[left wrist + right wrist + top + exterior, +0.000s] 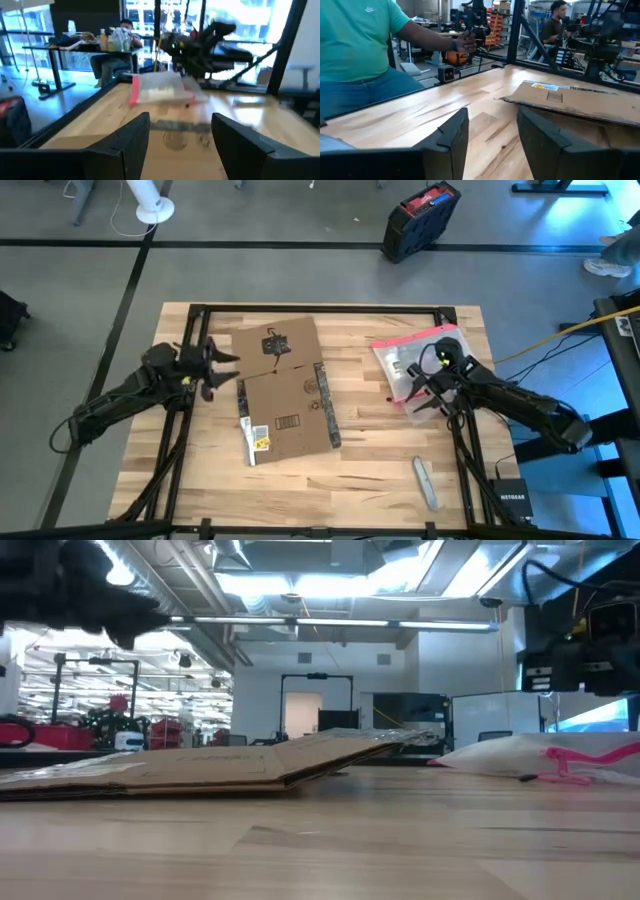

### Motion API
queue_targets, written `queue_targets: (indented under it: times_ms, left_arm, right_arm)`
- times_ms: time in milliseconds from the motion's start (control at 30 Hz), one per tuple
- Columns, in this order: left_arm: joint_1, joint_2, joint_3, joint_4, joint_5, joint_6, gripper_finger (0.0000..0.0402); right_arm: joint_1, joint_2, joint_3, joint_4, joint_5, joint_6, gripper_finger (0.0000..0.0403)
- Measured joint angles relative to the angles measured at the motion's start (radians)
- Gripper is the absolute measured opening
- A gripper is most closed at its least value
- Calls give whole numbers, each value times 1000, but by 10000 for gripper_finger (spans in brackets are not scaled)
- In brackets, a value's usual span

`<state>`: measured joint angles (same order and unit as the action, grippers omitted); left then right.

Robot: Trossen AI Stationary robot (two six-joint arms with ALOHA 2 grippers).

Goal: Unpack boxes
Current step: Return to Home Position

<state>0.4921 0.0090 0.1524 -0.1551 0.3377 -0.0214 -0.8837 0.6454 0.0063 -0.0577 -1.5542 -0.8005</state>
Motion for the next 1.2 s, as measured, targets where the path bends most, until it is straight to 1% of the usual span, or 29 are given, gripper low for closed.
queue_targets:
  times_ms: [133, 200, 333, 467, 700, 833, 1067, 1100, 1167, 1200]
  left_arm:
    - [-4, 11, -100, 82, -12, 71, 205]
    - [-4, 55, -103, 115, -6, 83, 205]
    - [-7, 84, -129, 178, 7, 131, 205]
    - [-7, 109, -130, 182, 9, 157, 205]
    - [-7, 158, -130, 180, 7, 163, 205]
    - [-7, 165, -130, 180, 7, 142, 205]
    - [-7, 164, -130, 180, 7, 126, 205]
    - [-7, 164, -130, 180, 7, 126, 205]
    - [-7, 164, -130, 180, 7, 126, 205]
    - [-7, 164, -130, 180, 7, 126, 205]
  right_arm:
    - [0, 123, 0, 68, 21, -36, 161]
    - [0, 180, 1, 106, 24, -42, 161]
    - [0, 289, 2, 198, 19, -46, 161]
    - [0, 377, 2, 263, 23, -52, 161]
    - [0, 531, 3, 288, 38, -192, 161]
    - [0, 578, 5, 334, 47, -232, 161]
    - [0, 583, 5, 349, 85, -229, 161]
    - [0, 583, 5, 351, 81, -229, 161]
    - [0, 583, 6, 368, 22, -229, 161]
    - [-1, 581, 7, 376, 9, -227, 161]
